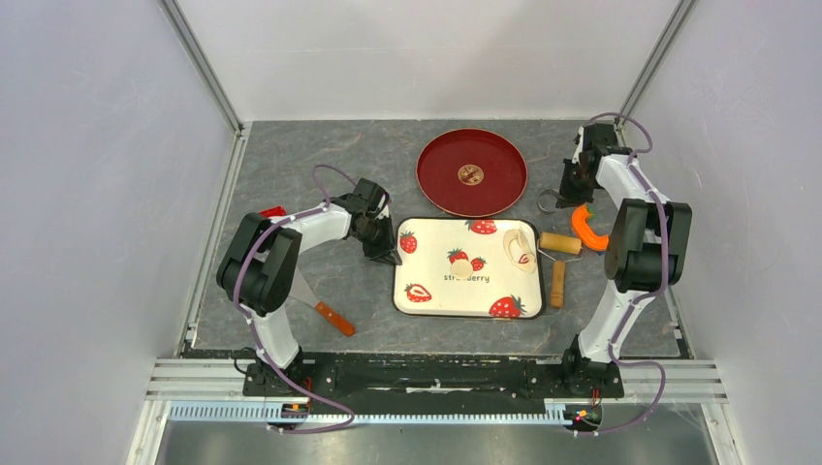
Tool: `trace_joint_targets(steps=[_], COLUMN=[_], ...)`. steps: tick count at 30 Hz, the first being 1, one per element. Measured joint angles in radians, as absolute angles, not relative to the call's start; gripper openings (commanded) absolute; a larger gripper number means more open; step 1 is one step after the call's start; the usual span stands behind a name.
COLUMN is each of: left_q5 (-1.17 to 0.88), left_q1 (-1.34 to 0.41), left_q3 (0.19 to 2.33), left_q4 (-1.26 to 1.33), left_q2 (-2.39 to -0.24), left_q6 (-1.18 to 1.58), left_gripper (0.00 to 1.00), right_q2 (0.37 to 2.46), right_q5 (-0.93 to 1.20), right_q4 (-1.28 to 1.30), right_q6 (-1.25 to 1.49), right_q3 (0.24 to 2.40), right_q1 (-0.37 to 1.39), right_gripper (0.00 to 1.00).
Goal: Roll out the dumpling wrappers from the dough
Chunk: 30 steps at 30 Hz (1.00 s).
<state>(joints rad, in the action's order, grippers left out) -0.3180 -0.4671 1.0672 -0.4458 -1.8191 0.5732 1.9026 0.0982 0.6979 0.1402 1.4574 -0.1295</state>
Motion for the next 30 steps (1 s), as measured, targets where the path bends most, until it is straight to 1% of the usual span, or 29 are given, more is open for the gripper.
trace_joint_targets(steps=[5, 7, 9, 14, 18, 22, 26, 30], left_q5=[-0.317, -0.315, -0.31, -0.289, -0.289, -0.305, -0.345, -0.344], left_q1=[-0.467, -0.468, -0.471, -0.476, -0.475, -0.462, -0.411, -0.323], left_q3=[1.064, 1.056, 1.049, 1.025, 1.003, 0.958, 0.849, 0.746], left_q4=[-0.441, -0.431, -0.427, -0.43, -0.415, -0.348, -0.227, -0.205], left_q2=[-1.814, -1.807, -1.8, -1.758, -1.708, -1.623, -1.515, -1.383], left_q6=[0.572, 0.572, 0.573, 0.572, 0.576, 0.605, 0.668, 0.719], left_gripper=[0.21, 0.29, 0.34, 0.47, 0.55, 0.57, 0.59, 0.61], right_q2=[1.911, 1.911, 1.911, 1.91, 1.897, 1.856, 1.814, 1.776], right_q5=[0.097, 0.098, 0.098, 0.103, 0.124, 0.155, 0.171, 0.187], right_q4=[0.695, 0.692, 0.692, 0.689, 0.678, 0.665, 0.657, 0.648], right_q6=[0.145, 0.141, 0.144, 0.141, 0.144, 0.147, 0.149, 0.149], right_q3=[1.443, 1.43, 1.422, 1.409, 1.399, 1.374, 1.354, 1.332], right_q1=[-0.12, -0.117, -0.117, -0.117, -0.117, -0.114, -0.1, -0.067], right_gripper=[0.44, 0.54, 0.62, 0.74, 0.88, 0.97, 0.98, 0.98])
